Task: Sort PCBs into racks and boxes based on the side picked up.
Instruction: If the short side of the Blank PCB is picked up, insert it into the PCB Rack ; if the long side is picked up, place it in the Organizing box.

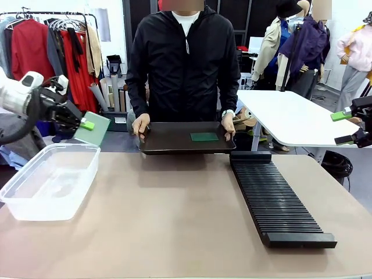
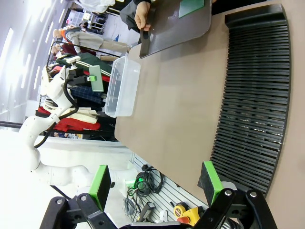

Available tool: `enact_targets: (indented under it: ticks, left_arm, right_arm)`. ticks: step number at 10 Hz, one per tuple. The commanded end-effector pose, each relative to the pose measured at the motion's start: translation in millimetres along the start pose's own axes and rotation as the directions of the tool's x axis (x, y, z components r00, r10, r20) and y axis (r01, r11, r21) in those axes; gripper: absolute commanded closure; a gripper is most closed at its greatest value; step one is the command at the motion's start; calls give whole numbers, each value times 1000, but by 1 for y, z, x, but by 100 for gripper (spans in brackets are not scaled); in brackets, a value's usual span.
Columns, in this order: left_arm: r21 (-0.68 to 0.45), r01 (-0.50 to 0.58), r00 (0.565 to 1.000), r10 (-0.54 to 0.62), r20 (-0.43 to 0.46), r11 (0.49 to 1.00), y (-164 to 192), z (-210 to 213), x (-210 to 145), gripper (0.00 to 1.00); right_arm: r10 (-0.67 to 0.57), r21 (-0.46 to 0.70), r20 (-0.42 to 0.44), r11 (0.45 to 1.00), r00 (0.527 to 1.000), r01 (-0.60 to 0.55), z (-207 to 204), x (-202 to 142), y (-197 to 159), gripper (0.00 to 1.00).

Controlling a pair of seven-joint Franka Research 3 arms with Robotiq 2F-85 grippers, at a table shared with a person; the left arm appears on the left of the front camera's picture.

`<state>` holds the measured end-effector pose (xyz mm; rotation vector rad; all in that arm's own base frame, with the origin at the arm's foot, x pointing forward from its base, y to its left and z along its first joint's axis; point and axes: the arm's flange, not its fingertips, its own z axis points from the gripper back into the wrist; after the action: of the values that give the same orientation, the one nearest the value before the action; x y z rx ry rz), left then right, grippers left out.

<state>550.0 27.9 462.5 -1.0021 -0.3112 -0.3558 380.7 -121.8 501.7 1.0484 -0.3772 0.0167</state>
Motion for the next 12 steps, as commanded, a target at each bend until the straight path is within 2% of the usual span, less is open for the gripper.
enact_targets:
  ticks: [1,2,5,8,9,12]
  left_arm:
    - [170,-75,995,86,-59,983,-6,12,3,100]
    - [259,-106,989,129,-73,960,-2,20,5,100]
    - [375,-131,965,205,-166,918,7,22,16,100]
    - [527,-126,938,274,-211,840,15,10,22,100]
    - [558,-122,938,279,-205,821,18,6,23,100]
    - [574,-110,939,274,-208,812,30,-13,17,100]
  right_arm:
    - [10,-2,20,1000,1000,-10,-2,-1,2,0]
    - [10,-2,20,1000,1000,-10,-2,-1,2,0]
    - [10,-2,20,1000,1000,-10,-2,-1,2,0]
    - [10,-2,20,1000,1000,-10,-2,-1,2,0]
    - [10,-2,20,1000,1000,-10,-2,-1,2,0]
    - [10,-2,20,1000,1000,-10,-2,-1,2,0]
